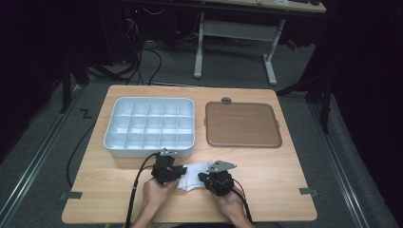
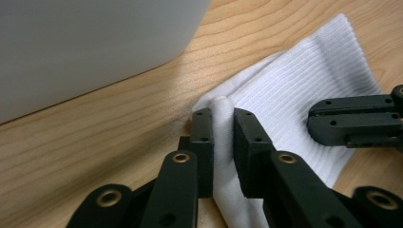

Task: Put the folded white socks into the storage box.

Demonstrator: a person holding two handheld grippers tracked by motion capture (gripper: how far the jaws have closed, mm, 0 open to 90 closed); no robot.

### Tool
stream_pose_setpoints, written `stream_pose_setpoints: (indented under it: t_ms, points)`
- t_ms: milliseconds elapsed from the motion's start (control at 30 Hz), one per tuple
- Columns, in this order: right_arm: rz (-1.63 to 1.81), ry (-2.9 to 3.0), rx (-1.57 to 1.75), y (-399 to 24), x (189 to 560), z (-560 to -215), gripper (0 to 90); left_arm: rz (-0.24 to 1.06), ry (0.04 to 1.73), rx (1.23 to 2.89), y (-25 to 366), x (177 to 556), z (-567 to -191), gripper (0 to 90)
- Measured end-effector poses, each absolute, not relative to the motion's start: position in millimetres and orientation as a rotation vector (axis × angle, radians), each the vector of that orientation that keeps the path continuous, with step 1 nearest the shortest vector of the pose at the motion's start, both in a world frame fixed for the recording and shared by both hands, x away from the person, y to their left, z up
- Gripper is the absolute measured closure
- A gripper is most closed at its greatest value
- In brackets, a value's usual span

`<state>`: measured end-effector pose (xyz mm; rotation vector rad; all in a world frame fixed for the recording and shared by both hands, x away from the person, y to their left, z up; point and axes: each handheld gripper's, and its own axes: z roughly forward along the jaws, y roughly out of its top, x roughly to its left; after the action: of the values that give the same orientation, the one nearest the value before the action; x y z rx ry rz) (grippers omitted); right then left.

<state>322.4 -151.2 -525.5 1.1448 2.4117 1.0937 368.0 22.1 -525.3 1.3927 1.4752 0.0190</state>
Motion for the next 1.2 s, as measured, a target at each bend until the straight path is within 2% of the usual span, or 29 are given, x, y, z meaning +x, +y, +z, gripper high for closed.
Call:
stream_pose_setpoints:
  t_ms: [733,1200]
  points:
    - [1.066,2.448,1.094,-142,322,-525,88.9,-0.074,1.429,1.311,32,359,-495,82.9]
    - [1.065,2.537,1.012,-119,327,-522,89.0,-0.062,1.427,1.289,42,354,-485,84.0]
